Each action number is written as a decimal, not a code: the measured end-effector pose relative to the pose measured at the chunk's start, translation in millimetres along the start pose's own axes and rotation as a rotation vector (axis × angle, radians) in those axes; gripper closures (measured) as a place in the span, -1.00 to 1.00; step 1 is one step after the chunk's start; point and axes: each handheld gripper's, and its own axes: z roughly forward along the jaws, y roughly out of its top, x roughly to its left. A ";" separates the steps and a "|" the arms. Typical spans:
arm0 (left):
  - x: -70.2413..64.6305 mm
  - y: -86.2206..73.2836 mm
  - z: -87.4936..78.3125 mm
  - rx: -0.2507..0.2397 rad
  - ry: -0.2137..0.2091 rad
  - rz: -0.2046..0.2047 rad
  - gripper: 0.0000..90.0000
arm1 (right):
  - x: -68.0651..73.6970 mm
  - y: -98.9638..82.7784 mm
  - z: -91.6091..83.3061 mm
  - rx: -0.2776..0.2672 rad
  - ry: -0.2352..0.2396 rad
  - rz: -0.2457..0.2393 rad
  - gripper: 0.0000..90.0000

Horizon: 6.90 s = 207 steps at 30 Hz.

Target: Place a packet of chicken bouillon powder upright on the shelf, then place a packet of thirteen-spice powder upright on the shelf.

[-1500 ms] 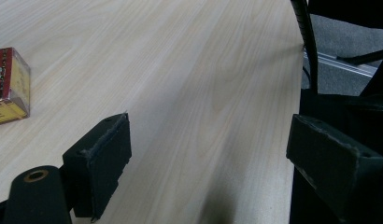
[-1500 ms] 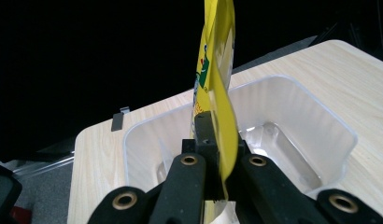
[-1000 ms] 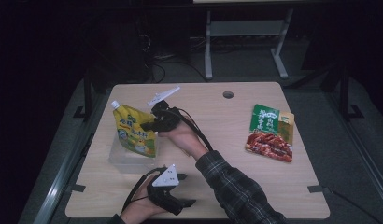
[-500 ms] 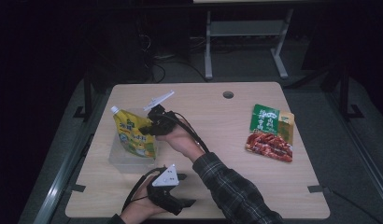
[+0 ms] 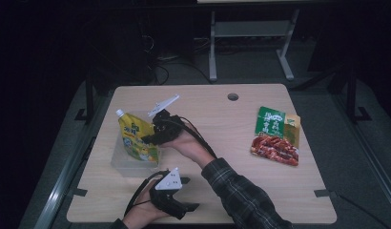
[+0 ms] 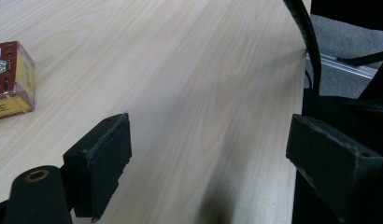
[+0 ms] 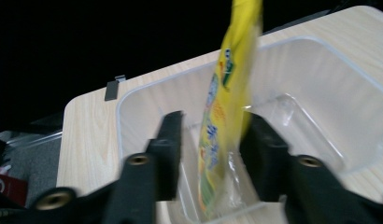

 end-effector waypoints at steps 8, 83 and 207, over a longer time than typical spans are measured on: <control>1.6 -1.4 0.4 -0.001 0.006 -0.018 -0.70 | -4.2 -10.5 -25.8 -0.023 -0.059 0.024 -0.06; 10.0 -7.4 -5.1 -0.011 0.043 -0.059 -0.69 | -41.6 -155.2 -59.0 0.233 -0.272 0.120 -0.29; 26.0 47.7 22.1 -0.011 0.038 0.005 -0.29 | -25.5 -227.3 -131.8 0.152 -0.232 0.128 1.00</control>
